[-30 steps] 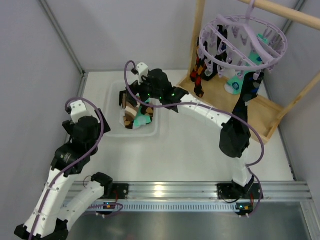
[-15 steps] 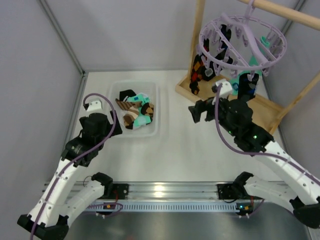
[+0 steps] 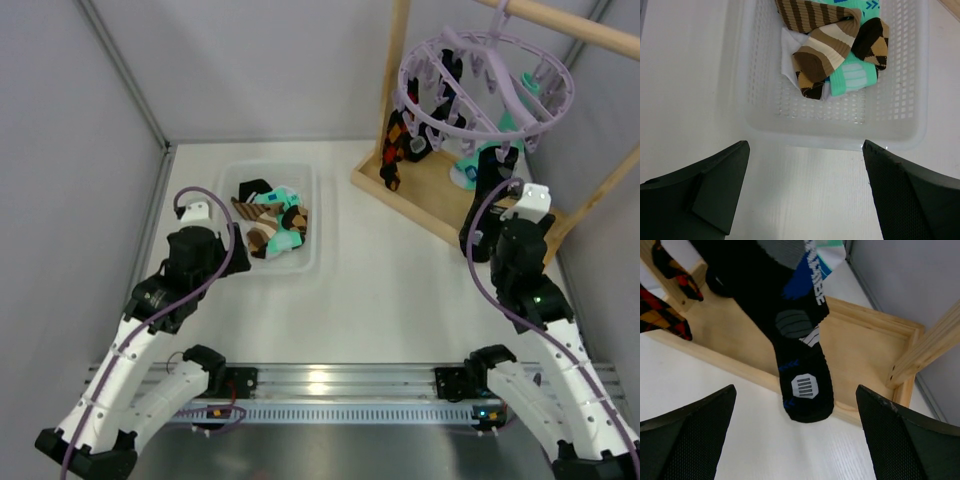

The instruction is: Remove the socks clipped to the hanger

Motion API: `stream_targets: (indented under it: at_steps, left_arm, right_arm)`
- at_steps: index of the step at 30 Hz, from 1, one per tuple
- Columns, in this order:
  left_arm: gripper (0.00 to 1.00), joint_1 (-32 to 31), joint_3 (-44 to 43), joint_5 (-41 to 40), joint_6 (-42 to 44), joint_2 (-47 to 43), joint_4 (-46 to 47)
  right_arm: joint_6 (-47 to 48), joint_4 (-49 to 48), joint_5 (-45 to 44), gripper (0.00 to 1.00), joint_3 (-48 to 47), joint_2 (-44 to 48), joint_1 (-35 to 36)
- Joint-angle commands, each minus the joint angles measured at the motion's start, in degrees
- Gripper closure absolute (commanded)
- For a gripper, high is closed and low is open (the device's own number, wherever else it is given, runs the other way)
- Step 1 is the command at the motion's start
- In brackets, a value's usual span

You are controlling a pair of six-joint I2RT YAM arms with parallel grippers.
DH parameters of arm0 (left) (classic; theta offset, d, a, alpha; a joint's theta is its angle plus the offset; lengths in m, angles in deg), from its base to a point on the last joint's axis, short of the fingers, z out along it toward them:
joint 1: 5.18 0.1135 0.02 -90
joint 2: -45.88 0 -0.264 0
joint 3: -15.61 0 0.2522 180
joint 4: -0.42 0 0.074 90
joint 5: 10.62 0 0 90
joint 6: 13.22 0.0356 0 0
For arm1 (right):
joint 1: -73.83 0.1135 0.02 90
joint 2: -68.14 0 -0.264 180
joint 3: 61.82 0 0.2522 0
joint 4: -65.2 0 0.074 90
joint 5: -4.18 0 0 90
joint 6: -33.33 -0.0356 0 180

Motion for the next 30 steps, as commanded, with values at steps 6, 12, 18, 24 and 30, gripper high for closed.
stream_targets:
  at_steps: [6,12,18,24,30]
  left_arm:
    - [0.02,-1.6,0.3,1.8,1.0,-0.5,3.3]
    - [0.02,-3.0,0.6,2.2,1.2,-1.4,3.6]
    - [0.02,-4.0,0.6,2.9,1.4,-2.0,3.9]
    - [0.02,-4.7,0.8,3.3,1.6,-3.3,4.1]
    - [0.02,-5.3,0.9,3.4,1.7,-3.5,4.3]
  right_arm:
    - [4.0,-25.7,31.5,0.01,5.9,-6.1,-22.9]
    - [0.6,-41.9,46.2,0.01,12.4,-8.7,-31.9]
    - [-1.2,-57.2,52.1,0.01,16.4,-12.9,-34.4]
    - [1.9,-65.6,59.9,0.02,13.6,-20.9,-34.5]
    - [7.1,-63.7,62.9,0.01,8.7,-25.3,-34.4]
